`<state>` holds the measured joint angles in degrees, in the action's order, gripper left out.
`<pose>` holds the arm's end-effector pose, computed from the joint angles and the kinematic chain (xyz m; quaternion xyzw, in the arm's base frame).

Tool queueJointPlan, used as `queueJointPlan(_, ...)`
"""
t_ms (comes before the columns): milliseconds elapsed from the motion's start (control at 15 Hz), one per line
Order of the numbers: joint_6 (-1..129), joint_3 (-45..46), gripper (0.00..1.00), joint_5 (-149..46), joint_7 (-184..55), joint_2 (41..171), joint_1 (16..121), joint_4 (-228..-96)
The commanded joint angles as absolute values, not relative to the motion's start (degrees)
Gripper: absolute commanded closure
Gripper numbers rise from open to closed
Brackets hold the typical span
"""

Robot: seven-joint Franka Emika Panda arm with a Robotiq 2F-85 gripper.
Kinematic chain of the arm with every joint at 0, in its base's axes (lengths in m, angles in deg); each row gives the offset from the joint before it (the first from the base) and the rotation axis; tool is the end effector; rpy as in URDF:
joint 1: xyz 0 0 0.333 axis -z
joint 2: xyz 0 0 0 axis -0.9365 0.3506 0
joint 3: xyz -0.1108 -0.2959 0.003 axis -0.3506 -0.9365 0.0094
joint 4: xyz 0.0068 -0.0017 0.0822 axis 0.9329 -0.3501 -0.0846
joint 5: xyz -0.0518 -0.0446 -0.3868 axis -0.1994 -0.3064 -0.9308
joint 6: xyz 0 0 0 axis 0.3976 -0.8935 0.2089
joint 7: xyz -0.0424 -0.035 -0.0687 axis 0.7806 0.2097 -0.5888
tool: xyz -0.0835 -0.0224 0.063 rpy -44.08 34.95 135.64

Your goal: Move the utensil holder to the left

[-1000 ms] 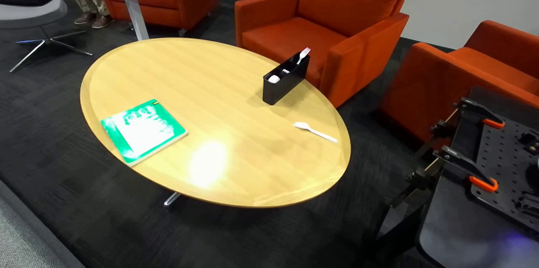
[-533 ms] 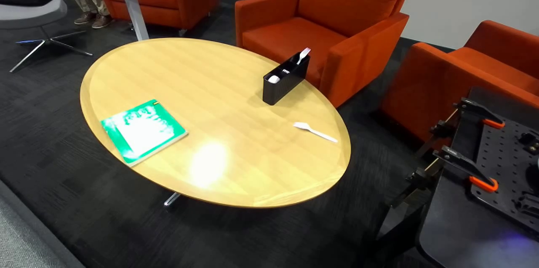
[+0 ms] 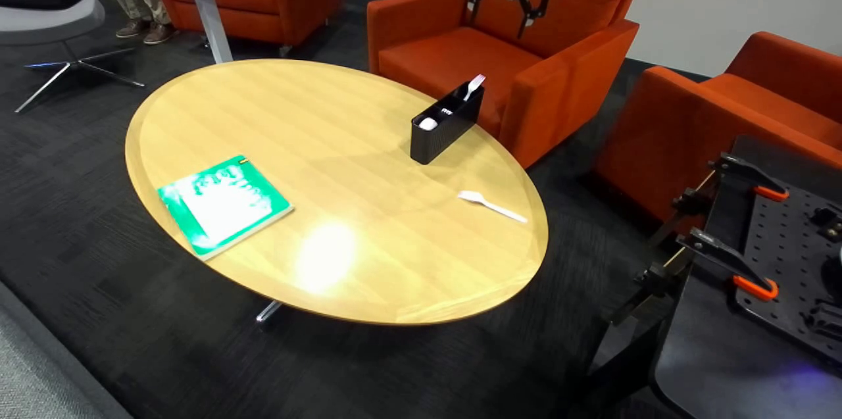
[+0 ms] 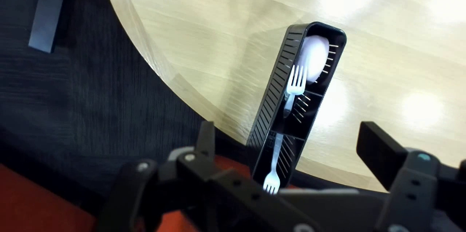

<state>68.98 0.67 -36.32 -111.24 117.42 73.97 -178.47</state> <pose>0.6309 -0.0934 0.2486 -0.8255 0.5613 -0.0070 0.0588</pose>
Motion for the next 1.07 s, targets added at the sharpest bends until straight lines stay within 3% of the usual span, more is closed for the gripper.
queueJointPlan(0, 71.8, -1.2, 0.0, -34.0, -115.5, 124.2, 72.4, -174.2)
queueJointPlan(1000, 73.5, -2.4, 0.0, -32.5, -119.7, 134.2, 72.1, -167.7)
